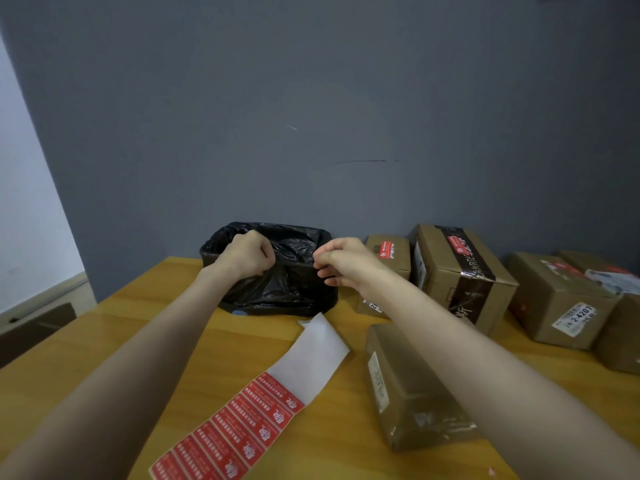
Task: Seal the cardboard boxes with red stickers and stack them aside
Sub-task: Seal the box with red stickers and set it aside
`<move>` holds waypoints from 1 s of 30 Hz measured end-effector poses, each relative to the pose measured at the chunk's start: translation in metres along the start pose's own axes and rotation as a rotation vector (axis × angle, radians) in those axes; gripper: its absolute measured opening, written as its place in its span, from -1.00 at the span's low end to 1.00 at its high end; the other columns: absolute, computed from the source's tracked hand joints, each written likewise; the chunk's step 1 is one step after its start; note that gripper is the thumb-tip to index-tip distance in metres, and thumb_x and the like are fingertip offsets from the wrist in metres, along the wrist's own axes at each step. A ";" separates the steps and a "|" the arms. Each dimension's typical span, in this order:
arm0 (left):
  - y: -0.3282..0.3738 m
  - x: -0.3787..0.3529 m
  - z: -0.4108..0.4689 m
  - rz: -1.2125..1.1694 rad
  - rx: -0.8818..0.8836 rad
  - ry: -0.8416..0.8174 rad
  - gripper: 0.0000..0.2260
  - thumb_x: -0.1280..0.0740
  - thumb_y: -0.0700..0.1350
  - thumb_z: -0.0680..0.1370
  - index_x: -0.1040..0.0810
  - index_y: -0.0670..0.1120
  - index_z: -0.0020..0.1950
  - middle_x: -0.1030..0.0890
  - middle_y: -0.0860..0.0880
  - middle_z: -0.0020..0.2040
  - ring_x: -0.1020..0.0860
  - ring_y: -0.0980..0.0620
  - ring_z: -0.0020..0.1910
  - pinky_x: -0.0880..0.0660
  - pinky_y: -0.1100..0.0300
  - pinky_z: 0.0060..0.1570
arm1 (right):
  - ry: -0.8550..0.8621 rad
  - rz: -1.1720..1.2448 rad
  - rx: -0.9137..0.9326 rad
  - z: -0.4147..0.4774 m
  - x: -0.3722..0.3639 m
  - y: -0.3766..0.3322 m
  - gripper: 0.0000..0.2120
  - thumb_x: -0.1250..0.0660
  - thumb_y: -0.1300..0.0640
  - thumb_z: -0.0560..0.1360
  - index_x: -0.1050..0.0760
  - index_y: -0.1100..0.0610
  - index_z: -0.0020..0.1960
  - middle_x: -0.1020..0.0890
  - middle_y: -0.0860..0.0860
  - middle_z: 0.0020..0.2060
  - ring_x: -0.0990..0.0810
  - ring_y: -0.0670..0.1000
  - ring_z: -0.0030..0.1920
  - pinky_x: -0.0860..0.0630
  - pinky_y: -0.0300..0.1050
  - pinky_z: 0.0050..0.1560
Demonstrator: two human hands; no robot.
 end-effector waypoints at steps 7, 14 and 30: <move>0.002 -0.027 -0.051 0.224 0.133 -0.783 -0.92 -0.42 -0.09 0.47 -0.61 -0.09 -0.13 -0.63 0.05 -0.30 -0.57 0.18 -0.32 -0.49 0.35 -0.31 | -0.362 -0.295 -0.036 -0.032 -0.021 0.008 -0.94 -0.31 0.27 0.51 -0.54 0.19 -0.04 -0.63 0.09 -0.19 -0.62 -0.03 -0.24 -0.60 -0.23 -0.18; 0.002 -0.052 -0.094 0.379 0.157 -0.812 -0.76 -0.46 -0.02 0.43 -0.59 -0.15 -0.04 -0.58 0.01 -0.24 -0.56 0.10 -0.20 -0.51 0.31 -0.22 | -0.509 -0.663 -0.083 -0.074 -0.061 0.034 -0.71 -0.32 0.30 0.49 -0.49 0.34 0.20 -0.60 0.28 0.08 -0.64 0.14 0.02 -0.59 -0.10 0.00; -0.003 -0.080 -0.129 0.333 0.276 -0.507 -0.50 -0.43 0.13 0.42 -0.34 -0.14 0.13 -0.34 -0.15 0.29 -0.48 -0.08 0.13 -0.47 0.10 0.01 | -0.253 -0.635 0.015 -0.110 -0.060 0.084 -0.61 -0.21 0.18 0.55 -0.32 0.09 0.37 -0.41 0.09 0.30 -0.46 0.05 0.17 -0.40 -0.24 -0.10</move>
Point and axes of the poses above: each hand's wrist, its own z-axis towards the middle knuckle, its own x-axis out of the back of the hand, y = z × x, the point moved 4 cm from there along z, towards the middle knuckle
